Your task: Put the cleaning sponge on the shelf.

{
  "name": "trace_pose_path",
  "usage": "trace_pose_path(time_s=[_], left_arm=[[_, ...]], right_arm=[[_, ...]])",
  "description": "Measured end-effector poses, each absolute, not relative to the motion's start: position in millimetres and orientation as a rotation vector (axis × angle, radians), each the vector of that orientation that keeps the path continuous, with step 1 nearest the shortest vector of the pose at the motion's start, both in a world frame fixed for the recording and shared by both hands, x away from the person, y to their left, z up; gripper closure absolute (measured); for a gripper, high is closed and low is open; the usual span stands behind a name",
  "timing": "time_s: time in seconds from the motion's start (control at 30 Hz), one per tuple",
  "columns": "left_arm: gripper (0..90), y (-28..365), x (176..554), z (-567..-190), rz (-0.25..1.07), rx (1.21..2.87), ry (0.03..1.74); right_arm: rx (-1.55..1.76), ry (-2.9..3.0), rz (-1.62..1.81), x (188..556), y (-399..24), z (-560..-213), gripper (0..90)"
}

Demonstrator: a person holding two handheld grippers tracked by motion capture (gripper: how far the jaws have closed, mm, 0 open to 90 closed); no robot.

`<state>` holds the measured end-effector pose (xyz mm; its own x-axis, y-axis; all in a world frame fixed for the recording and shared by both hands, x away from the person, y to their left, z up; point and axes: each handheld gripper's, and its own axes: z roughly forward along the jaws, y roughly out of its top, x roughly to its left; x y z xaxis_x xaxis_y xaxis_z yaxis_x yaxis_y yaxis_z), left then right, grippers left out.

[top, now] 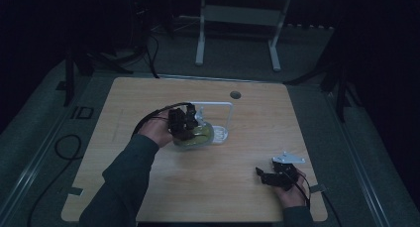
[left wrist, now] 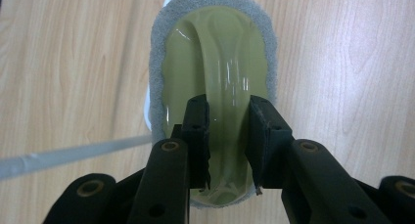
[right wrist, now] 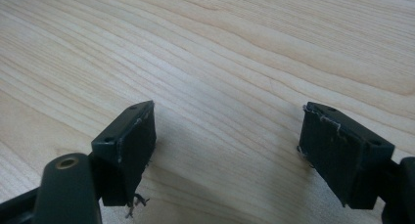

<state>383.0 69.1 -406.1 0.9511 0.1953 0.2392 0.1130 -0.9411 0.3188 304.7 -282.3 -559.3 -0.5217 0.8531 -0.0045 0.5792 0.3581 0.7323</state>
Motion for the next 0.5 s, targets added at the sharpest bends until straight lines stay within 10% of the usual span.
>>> trace_pose_path(time_s=[0.5], left_arm=[[71.8, 53, 389, -407, 0.423, 2.837, 0.161]], right_arm=[[1.253, 2.24, 0.973, 305, -282, -559, 20.8]])
